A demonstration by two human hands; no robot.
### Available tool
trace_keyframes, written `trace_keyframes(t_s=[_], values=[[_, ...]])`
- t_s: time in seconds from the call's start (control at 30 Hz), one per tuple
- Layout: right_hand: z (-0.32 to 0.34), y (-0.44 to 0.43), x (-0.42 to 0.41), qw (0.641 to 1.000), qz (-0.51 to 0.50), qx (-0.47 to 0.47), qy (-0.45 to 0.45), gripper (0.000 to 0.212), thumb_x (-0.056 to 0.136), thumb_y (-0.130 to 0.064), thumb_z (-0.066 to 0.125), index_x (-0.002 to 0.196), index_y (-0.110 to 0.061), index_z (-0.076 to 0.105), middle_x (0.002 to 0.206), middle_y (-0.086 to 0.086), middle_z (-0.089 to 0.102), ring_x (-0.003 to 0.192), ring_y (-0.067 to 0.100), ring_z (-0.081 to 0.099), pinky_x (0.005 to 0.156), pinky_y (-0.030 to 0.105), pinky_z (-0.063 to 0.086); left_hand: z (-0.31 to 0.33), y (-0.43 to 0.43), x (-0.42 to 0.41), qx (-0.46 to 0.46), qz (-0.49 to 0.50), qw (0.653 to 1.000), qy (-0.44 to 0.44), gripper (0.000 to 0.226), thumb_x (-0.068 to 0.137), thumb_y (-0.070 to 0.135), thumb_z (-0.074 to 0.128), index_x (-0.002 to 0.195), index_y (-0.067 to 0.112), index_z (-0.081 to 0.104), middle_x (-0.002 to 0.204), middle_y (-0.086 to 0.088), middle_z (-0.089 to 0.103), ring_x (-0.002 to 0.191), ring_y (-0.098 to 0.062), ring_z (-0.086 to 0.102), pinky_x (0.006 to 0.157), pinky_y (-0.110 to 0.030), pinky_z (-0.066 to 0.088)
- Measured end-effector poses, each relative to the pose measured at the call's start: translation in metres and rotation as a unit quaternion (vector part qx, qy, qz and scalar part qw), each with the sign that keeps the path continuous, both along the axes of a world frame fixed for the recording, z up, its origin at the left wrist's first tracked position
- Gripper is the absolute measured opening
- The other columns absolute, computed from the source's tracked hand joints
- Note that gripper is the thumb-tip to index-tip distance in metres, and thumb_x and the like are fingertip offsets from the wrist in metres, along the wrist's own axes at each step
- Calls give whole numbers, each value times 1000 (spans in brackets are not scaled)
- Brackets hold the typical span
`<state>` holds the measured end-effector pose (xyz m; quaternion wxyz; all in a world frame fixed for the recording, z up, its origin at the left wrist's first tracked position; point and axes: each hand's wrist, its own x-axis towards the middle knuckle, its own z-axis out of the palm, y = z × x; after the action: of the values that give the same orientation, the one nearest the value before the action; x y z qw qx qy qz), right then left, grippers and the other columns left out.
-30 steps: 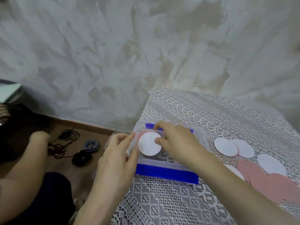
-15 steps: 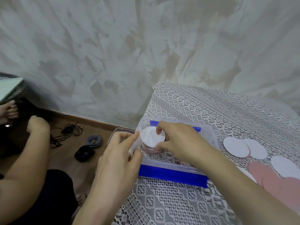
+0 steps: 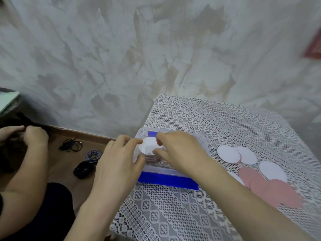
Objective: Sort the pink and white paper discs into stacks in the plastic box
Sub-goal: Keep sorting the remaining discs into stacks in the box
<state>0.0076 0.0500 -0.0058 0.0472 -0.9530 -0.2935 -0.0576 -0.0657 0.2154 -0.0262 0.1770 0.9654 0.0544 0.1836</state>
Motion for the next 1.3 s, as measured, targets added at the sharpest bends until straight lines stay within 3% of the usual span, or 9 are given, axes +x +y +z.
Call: trace_keyframes(t_s=[0.23, 0.53, 0.77, 1.0, 1.17, 1.3], values=[[18, -44, -26, 997, -8, -22, -75, 34, 102, -51, 47, 118, -22, 55, 108, 1, 65, 103, 27, 59, 73, 37, 44, 16, -34, 20, 49, -37, 998, 12, 35, 97, 39, 52, 128, 25, 57, 123, 0, 60, 110, -23, 52, 84, -36, 46], [36, -127, -55, 991, -87, -25, -102, 37, 103, -50, 47, 126, -22, 54, 116, 2, 63, 109, 27, 57, 72, 35, 35, 32, -129, 28, 111, -136, 984, -19, 42, 97, 40, 49, 133, 19, 55, 124, -3, 58, 114, -26, 50, 89, -37, 47], [30, -201, -68, 981, -174, -20, -87, 34, 101, -45, 50, 126, -23, 53, 118, 2, 60, 112, 27, 54, 80, 37, 41, 21, -202, 30, 127, -204, 969, -52, 37, 95, 38, 53, 122, 15, 63, 113, -6, 64, 103, -29, 55, 83, -40, 48], [-10, -257, -80, 971, -240, 8, -9, 36, 104, -45, 42, 133, -24, 51, 125, 0, 56, 111, 25, 53, 77, 36, 43, -21, -241, 21, 97, -232, 968, 6, 37, 100, 41, 46, 127, 21, 61, 120, -1, 59, 105, -24, 53, 86, -36, 47], [-44, -270, -86, 963, -256, 77, 29, 36, 101, -53, 45, 127, -30, 55, 118, -9, 51, 98, 11, 55, 84, 32, 54, -41, -242, 17, 96, -240, 966, 2, 29, 94, 36, 56, 116, 21, 67, 110, -1, 63, 94, -25, 54, 78, -37, 48], [-48, -273, -77, 959, -259, 102, 46, 40, 98, -58, 48, 127, -32, 57, 115, -11, 50, 94, 8, 54, 83, 29, 53, -45, -239, 20, 85, -252, 964, 12, 32, 94, 36, 58, 121, 22, 66, 116, 0, 63, 100, -23, 53, 83, -36, 48]])
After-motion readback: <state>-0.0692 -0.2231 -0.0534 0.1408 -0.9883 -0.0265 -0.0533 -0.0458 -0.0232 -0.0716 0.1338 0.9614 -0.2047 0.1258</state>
